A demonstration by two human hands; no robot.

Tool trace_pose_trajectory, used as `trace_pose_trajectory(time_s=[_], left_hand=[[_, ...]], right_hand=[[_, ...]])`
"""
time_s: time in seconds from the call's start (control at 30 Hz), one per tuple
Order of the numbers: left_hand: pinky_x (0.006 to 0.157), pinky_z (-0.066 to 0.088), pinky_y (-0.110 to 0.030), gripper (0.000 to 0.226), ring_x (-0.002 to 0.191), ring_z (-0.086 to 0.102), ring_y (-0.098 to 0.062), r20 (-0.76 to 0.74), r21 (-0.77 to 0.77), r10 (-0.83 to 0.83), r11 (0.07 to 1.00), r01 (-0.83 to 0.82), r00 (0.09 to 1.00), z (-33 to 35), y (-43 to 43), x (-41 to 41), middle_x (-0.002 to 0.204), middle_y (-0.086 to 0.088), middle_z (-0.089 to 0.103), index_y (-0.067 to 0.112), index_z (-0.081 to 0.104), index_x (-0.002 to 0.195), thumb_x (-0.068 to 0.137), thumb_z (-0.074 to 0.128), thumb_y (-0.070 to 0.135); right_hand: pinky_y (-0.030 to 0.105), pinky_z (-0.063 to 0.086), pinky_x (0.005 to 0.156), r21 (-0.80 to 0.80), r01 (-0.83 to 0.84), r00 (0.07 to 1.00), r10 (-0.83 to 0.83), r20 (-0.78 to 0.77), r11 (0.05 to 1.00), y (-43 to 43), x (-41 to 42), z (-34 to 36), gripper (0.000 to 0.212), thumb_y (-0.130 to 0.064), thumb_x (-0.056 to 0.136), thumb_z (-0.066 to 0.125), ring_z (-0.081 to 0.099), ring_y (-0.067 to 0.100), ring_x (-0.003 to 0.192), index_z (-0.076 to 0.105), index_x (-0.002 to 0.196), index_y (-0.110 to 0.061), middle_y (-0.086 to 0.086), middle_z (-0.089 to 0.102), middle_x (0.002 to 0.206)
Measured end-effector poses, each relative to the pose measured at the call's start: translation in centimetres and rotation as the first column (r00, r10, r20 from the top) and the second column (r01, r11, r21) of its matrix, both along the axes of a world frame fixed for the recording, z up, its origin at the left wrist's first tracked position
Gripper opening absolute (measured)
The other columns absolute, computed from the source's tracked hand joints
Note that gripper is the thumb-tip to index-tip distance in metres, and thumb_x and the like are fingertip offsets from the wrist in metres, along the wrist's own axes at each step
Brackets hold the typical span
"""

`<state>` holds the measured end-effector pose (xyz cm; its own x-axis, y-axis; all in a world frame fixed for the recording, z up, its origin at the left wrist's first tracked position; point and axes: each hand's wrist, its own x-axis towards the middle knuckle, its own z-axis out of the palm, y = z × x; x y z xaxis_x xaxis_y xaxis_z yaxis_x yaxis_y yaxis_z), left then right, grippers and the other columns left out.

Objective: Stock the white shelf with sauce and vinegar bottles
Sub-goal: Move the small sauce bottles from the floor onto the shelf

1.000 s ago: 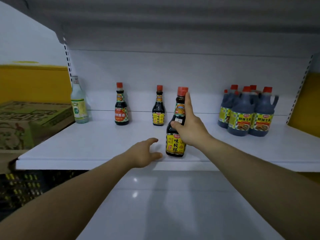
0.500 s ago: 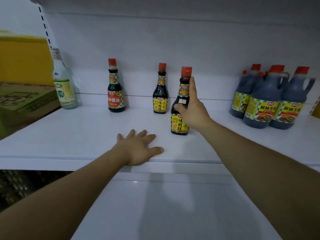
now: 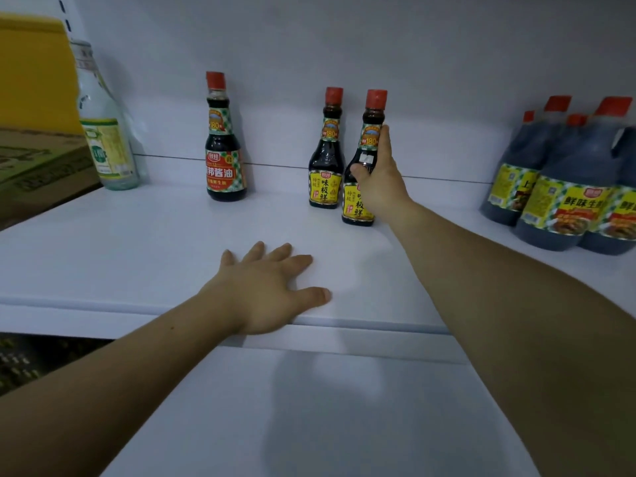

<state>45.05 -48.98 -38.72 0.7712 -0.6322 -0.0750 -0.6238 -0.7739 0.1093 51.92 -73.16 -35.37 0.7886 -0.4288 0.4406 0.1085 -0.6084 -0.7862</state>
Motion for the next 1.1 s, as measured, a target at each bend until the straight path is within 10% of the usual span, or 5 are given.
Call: trace_pose_trajectory(time_s=[0.77,0.9,1.1], left_hand=[[0.118,-0.002,-0.053,0.076,0.147,-0.007,-0.016,-0.034,-0.024,0.028,0.999,-0.028,0.999,-0.2,0.0,-0.2,0.159,0.015,-0.003,0.049,0.006,0.147,0.079,0.02,0.08],[0.117,-0.001,-0.054,0.076,0.147,-0.007,-0.017,-0.034,-0.027,0.024,0.999,-0.025,0.999,-0.2,0.1,-0.1,0.16,0.014,-0.003,0.048,0.007,0.147,0.079,0.021,0.079],[0.117,-0.001,-0.054,0.077,0.148,-0.007,-0.017,-0.025,-0.021,0.023,0.999,-0.024,0.999,-0.1,0.1,-0.1,0.16,0.014,-0.003,0.047,0.007,0.147,0.078,0.019,0.079]], right_hand=[[0.038,0.04,0.104,0.102,0.05,0.994,-0.06,0.095,0.994,-2.4,5.4,-1.9,0.067,-0.032,0.098,0.048,0.045,0.024,0.129,0.011,0.154,-0.033,0.004,0.037,0.147],[0.049,0.04,0.107,-0.026,0.175,0.984,-0.176,-0.032,0.984,-1.4,4.3,-3.8,0.104,-0.059,0.076,0.066,0.04,0.032,0.133,-0.001,0.152,-0.037,0.012,0.024,0.151],[0.04,0.044,0.098,-0.119,0.241,0.953,-0.258,-0.157,0.963,-0.3,5.4,-3.5,0.123,-0.038,0.078,0.077,0.047,0.034,0.124,-0.023,0.15,-0.03,0.02,0.02,0.149]])
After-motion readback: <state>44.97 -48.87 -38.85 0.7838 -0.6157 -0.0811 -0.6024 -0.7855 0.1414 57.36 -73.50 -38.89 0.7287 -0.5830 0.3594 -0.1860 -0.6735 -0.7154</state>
